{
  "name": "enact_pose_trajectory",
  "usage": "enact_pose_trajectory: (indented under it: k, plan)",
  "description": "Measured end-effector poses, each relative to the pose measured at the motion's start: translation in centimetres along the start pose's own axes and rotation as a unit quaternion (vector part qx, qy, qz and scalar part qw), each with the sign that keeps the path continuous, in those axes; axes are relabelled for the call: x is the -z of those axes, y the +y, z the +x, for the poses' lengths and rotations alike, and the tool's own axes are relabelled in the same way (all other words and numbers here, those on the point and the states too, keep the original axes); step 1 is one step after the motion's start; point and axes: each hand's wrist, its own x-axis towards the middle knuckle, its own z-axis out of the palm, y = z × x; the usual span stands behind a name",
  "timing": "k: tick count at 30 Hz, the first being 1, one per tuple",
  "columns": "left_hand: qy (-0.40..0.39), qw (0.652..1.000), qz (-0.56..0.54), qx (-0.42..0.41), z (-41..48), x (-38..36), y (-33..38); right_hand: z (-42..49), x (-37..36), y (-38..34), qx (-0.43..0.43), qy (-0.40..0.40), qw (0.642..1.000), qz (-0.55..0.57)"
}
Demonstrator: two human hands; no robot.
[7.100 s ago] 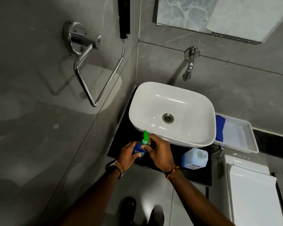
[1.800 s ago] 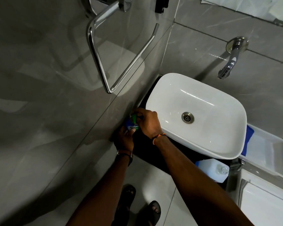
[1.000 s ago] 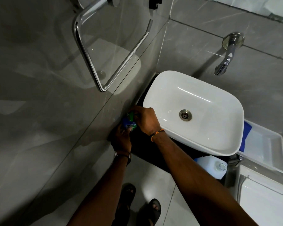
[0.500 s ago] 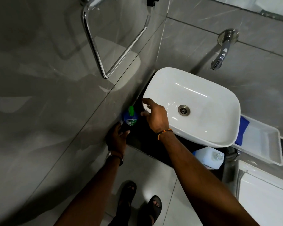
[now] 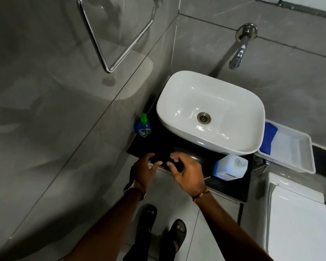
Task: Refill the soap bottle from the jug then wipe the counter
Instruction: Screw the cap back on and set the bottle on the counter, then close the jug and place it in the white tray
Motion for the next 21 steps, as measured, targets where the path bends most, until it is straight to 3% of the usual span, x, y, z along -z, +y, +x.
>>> enact_pose_trajectory:
  k: [4,7,13,17,21]
  plan:
    - [-0.036,0.993,0.074,-0.082,-1.1,-1.7,1.0,-6.3,1.0,3.3,-0.063,-0.038,0.997,-0.01]
    - [-0.075,0.984,0.103,-0.125,-1.4,-3.3,2.4,-10.9,2.5,6.2,-0.141,-0.024,0.99,-0.015]
    - [-0.157,0.961,0.152,-0.169,-1.2,-6.3,4.9,-16.4,8.3,10.4,-0.326,0.114,0.938,0.014]
    - [-0.176,0.951,0.177,-0.181,-1.2,-8.2,6.5,-15.1,11.3,12.6,-0.337,0.165,0.925,0.053]
    - [-0.188,0.941,0.201,-0.195,-1.3,-10.1,8.1,-11.7,13.0,13.9,-0.317,0.119,0.936,0.098]
